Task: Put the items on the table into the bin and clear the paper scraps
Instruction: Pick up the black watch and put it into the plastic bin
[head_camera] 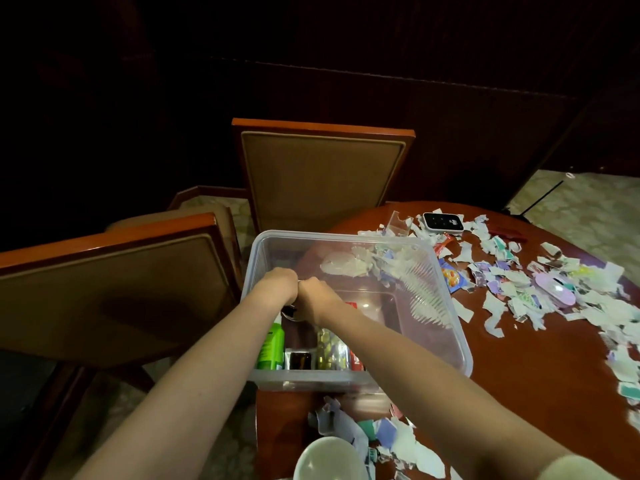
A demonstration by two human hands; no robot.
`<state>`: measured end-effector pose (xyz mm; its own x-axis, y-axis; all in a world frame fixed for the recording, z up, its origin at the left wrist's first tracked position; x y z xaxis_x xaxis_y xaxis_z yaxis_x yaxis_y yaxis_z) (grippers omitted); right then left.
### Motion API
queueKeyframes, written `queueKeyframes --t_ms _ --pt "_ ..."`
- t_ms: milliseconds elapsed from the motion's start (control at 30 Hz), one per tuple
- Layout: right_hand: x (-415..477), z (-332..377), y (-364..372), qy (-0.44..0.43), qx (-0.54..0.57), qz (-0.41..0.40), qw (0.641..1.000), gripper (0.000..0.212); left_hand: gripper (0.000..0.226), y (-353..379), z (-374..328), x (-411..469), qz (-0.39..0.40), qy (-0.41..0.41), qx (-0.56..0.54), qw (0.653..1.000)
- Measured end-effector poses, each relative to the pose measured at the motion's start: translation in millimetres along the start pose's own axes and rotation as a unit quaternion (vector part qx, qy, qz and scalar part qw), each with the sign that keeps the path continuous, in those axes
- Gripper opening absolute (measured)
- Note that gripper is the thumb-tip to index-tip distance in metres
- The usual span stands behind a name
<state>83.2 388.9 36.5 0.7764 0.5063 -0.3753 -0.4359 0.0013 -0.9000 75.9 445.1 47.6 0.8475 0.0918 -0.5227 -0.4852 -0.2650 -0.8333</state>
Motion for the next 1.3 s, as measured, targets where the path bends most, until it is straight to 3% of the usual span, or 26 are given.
queueKeyframes --t_ms 167,367,500,633,767,967,1167,1300 --pt "5.8 -4.8 6.8 0.001 -0.012 0.055 0.998 0.053 0.035 -2.1 0.0 -0.9 -0.001 0.004 -0.001 1.0" --pt "1.5 -22.4 -12.7 0.033 0.041 0.044 0.998 0.024 0.034 -3.5 -1.9 -1.7 0.009 -0.003 -0.009 1.0" --pt "-7.9 -42.7 -25.0 0.052 0.132 0.031 0.989 0.023 0.031 0.1 -5.3 -7.6 0.015 0.006 -0.02 1.0" --pt "-25.5 -62.1 -30.4 0.076 0.128 0.016 0.989 0.018 0.036 -4.0 -15.2 -19.4 0.002 0.018 -0.07 0.997" --pt "-44.4 -83.0 -53.7 0.106 0.107 -0.036 0.988 0.019 0.033 -22.2 -41.6 -32.4 -0.039 0.05 -0.149 0.987" --pt "-78.3 -110.9 -88.0 0.118 0.177 -0.111 0.971 0.021 0.025 -45.1 -80.0 -44.1 -0.113 0.111 -0.193 0.968" --pt "-104.4 -160.1 -121.2 0.173 0.25 -0.208 0.93 0.021 0.03 -74.7 -105.7 -46.4 -0.19 0.144 -0.217 0.946" --pt "-112.2 -198.3 -131.1 0.223 0.267 -0.249 0.904 0.02 0.022 -84.4 -123.5 -38.0 -0.195 0.16 -0.225 0.941"
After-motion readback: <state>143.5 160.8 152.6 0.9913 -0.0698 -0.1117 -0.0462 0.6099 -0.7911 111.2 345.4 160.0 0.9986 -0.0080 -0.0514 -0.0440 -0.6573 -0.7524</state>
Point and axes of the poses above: each hand's wrist, its own x-axis towards the middle knuckle, its own y-axis out of the palm, z = x × y, the point moved 7 cm from there along x, towards the middle knuckle, and after that the axes turned 12 degrees about y, right-handed, at the moved point
